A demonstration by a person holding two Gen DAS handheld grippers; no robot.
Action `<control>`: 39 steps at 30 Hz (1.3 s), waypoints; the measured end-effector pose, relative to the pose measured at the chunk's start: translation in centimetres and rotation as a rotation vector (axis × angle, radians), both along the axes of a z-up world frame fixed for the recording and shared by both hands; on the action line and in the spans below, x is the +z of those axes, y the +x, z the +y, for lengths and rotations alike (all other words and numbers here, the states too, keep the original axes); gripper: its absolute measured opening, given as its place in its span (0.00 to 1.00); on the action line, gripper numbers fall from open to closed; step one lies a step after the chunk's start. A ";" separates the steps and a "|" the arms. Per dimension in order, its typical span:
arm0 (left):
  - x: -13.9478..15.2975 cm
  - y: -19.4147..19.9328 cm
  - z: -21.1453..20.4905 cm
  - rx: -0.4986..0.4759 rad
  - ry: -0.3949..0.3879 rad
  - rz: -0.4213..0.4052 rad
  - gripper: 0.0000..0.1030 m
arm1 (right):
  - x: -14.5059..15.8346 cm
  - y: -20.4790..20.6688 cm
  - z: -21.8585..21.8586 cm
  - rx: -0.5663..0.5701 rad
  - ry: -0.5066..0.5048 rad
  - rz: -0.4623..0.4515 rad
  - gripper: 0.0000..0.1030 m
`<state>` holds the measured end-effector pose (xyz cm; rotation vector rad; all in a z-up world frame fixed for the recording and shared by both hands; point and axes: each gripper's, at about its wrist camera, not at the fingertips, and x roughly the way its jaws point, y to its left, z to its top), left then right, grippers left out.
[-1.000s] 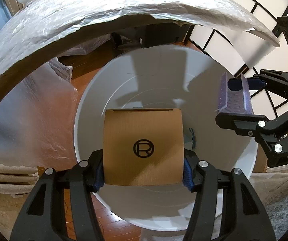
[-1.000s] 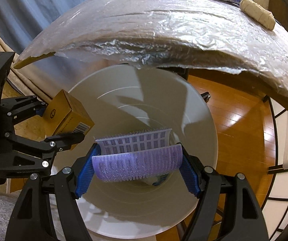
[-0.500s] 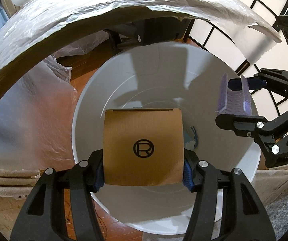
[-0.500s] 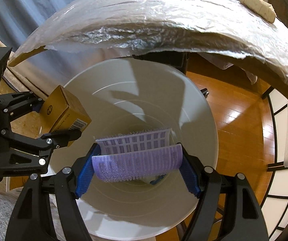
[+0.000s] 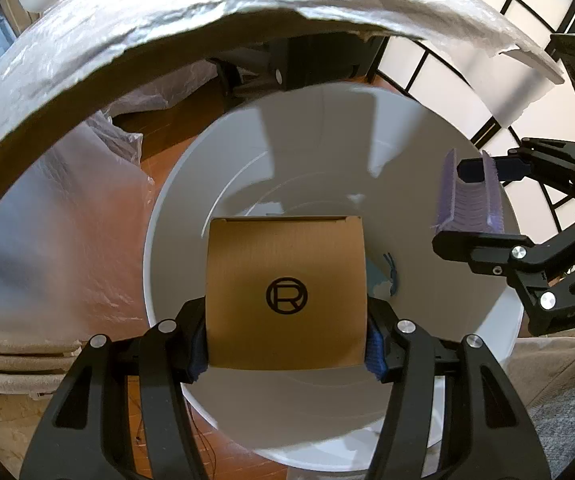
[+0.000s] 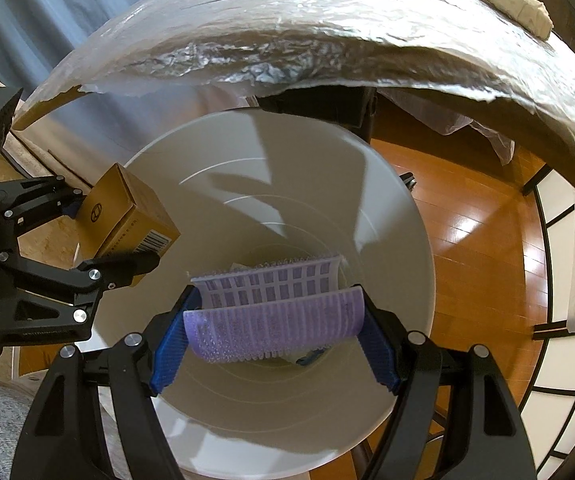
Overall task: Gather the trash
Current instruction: 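Open both tools to drop the cardboard box and curlers into the bin, then grasp the other purple curler with the left tool while the right tool grasps the crumpled tissue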
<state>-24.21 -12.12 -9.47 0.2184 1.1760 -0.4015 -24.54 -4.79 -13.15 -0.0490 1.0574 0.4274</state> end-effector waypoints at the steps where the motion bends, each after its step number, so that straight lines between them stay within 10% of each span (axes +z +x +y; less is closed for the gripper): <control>1: 0.0 0.0 0.0 -0.003 0.002 -0.002 0.59 | 0.0 0.0 -0.1 -0.008 -0.006 -0.003 0.75; 3: -0.1 0.1 -0.2 0.001 0.024 -0.004 0.78 | 0.1 0.0 -0.4 -0.028 0.004 -0.005 0.86; 12: 2.4 -1.2 1.4 0.016 -0.015 -0.049 0.79 | 2.9 -1.9 -2.9 -0.087 0.030 -0.071 0.89; 21: 14.5 -3.4 3.8 0.046 -0.205 -0.420 0.99 | 12.7 -4.4 -6.4 -0.221 0.117 -0.352 0.96; 28: 15.8 1.2 3.6 0.076 -0.273 -0.385 0.99 | 14.7 -0.4 -8.1 -0.269 0.103 -0.386 0.96; 39: 14.9 8.8 0.1 0.007 -0.135 -0.405 0.99 | 13.6 6.4 -9.3 -0.329 -0.050 -0.402 0.96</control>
